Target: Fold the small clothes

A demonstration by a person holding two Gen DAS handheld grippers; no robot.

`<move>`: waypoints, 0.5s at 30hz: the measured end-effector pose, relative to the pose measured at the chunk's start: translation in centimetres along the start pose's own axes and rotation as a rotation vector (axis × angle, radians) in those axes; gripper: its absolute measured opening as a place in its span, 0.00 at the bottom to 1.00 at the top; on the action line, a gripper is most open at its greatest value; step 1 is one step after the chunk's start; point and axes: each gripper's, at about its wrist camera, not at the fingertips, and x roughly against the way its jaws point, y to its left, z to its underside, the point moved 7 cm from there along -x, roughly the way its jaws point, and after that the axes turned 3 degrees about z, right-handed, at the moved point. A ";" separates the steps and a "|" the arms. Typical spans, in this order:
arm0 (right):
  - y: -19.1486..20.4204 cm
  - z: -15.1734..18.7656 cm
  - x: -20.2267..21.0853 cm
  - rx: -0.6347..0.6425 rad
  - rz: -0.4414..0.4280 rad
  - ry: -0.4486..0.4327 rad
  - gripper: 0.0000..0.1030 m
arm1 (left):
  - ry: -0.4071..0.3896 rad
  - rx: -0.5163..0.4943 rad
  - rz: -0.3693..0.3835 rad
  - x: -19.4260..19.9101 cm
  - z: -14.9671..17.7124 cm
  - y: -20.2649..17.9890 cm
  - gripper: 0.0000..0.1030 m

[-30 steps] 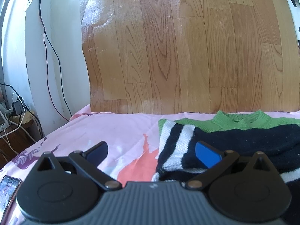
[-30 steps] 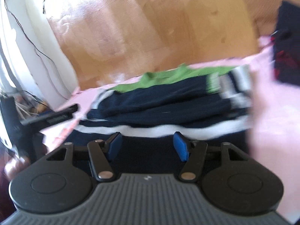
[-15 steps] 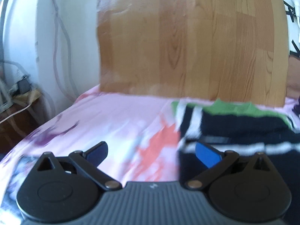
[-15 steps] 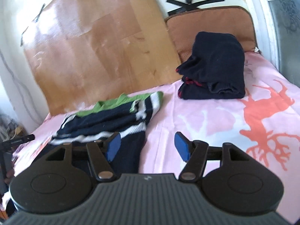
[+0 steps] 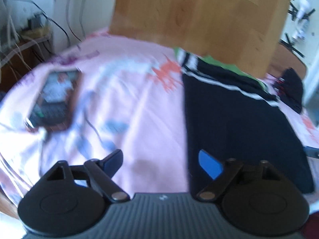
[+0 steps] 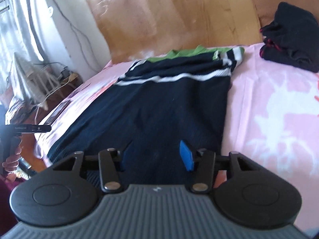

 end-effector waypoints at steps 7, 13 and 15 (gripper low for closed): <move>-1.9 2.2 3.3 -0.043 0.084 0.003 0.52 | 0.111 -0.012 0.106 -0.5 2.3 -2.1 0.74; -2.3 4.2 4.1 -0.108 0.081 0.008 0.53 | 0.169 -0.116 0.132 -1.1 3.1 -5.0 0.65; -1.8 5.0 3.8 -0.074 0.083 0.016 0.54 | 0.178 -0.165 0.118 -1.0 3.3 -5.9 0.38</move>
